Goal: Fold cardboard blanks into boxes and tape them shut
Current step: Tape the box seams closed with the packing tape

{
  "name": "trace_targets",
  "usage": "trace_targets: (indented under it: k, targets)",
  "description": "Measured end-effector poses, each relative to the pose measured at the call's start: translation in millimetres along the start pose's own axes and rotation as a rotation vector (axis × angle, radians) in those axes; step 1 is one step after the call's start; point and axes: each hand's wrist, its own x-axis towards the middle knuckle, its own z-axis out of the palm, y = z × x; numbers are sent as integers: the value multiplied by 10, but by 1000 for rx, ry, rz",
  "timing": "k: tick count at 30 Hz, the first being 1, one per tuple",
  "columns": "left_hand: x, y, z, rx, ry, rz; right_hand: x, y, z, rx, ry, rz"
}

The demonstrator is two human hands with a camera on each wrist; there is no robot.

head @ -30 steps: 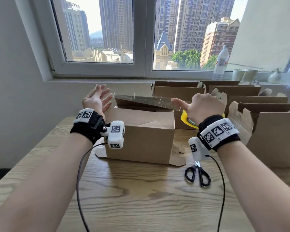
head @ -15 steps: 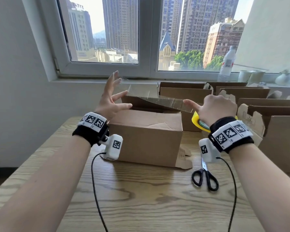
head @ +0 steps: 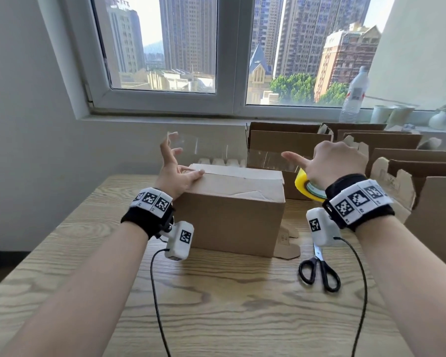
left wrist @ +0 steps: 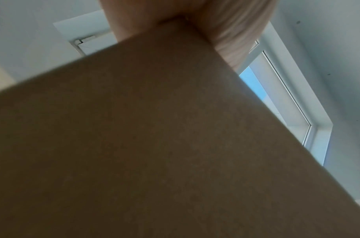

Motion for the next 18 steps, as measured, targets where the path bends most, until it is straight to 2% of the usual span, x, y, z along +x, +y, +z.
trace_targets:
  k: [3, 7, 12, 18]
  targets:
    - [14, -54, 29, -1, 0, -19, 8, -21, 59, 69, -29, -9]
    - [26, -68, 60, 28, -63, -96, -12, -61, 180, 163, -67, 9]
    - [-34, 56, 142, 154, -101, -164, -68, -70, 217, 126, 34, 67]
    - [-70, 176, 178, 226, -23, -213, -12, -11, 231, 143, 92, 101]
